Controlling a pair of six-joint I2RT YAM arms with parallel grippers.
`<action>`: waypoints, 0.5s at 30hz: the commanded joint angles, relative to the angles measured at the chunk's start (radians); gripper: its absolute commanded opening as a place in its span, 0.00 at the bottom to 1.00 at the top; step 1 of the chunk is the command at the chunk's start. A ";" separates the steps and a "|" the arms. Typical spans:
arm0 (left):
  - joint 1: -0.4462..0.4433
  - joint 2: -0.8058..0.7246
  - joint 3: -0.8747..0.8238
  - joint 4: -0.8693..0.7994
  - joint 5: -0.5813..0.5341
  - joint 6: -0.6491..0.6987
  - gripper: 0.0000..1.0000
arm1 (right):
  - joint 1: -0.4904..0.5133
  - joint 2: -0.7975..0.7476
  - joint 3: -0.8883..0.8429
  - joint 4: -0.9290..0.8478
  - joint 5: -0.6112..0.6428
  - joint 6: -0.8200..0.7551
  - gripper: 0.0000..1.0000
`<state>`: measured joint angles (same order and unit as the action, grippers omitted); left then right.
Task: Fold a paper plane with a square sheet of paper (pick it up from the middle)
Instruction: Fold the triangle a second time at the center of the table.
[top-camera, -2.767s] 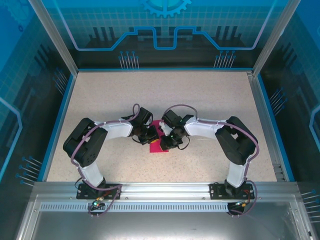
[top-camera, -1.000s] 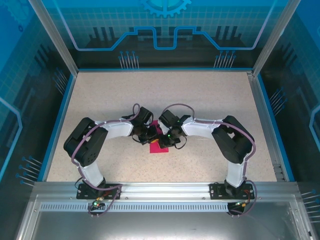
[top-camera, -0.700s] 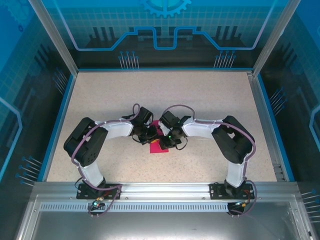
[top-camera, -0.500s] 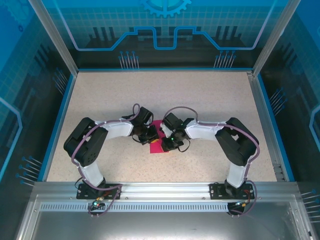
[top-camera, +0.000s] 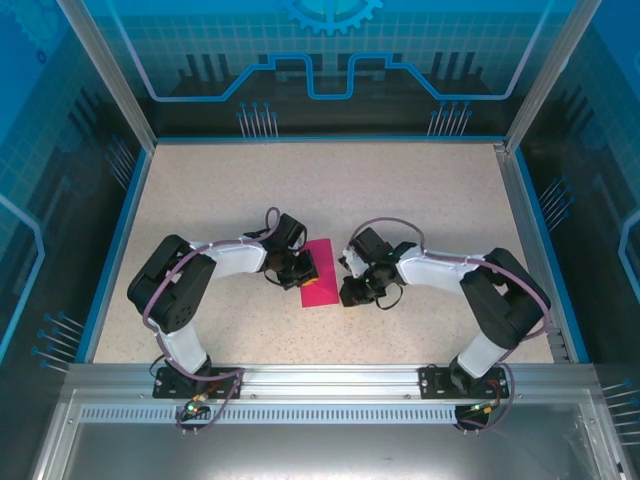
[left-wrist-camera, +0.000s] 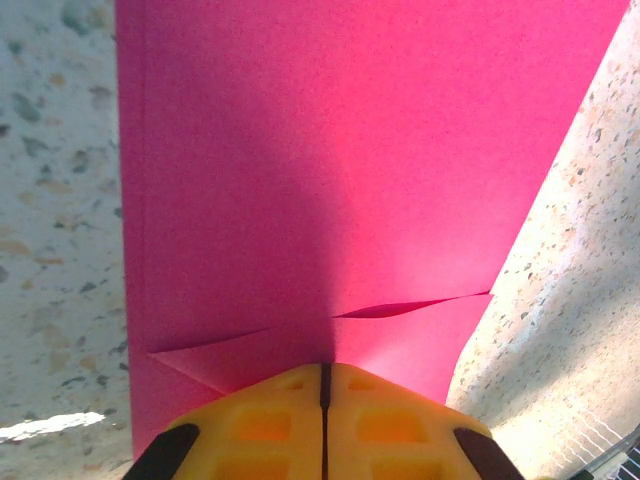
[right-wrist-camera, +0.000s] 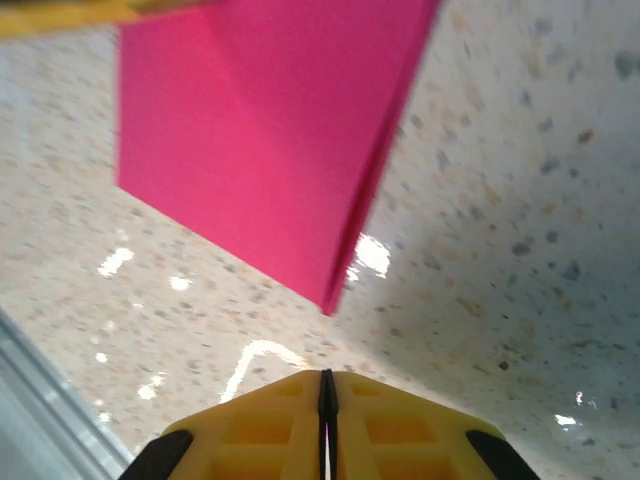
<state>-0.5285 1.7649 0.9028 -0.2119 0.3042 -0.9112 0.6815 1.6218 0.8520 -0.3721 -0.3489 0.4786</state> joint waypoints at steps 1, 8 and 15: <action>0.003 0.047 -0.012 -0.080 -0.062 0.005 0.07 | -0.008 0.014 0.022 0.034 -0.024 0.038 0.11; 0.004 0.042 -0.007 -0.076 -0.053 0.009 0.07 | 0.011 0.125 0.103 0.050 -0.029 0.052 0.11; 0.001 0.026 0.001 -0.062 -0.039 0.022 0.08 | 0.009 0.164 0.089 0.021 0.006 0.044 0.10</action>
<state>-0.5285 1.7645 0.9054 -0.2131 0.3046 -0.9100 0.6865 1.7676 0.9375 -0.3286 -0.3485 0.5201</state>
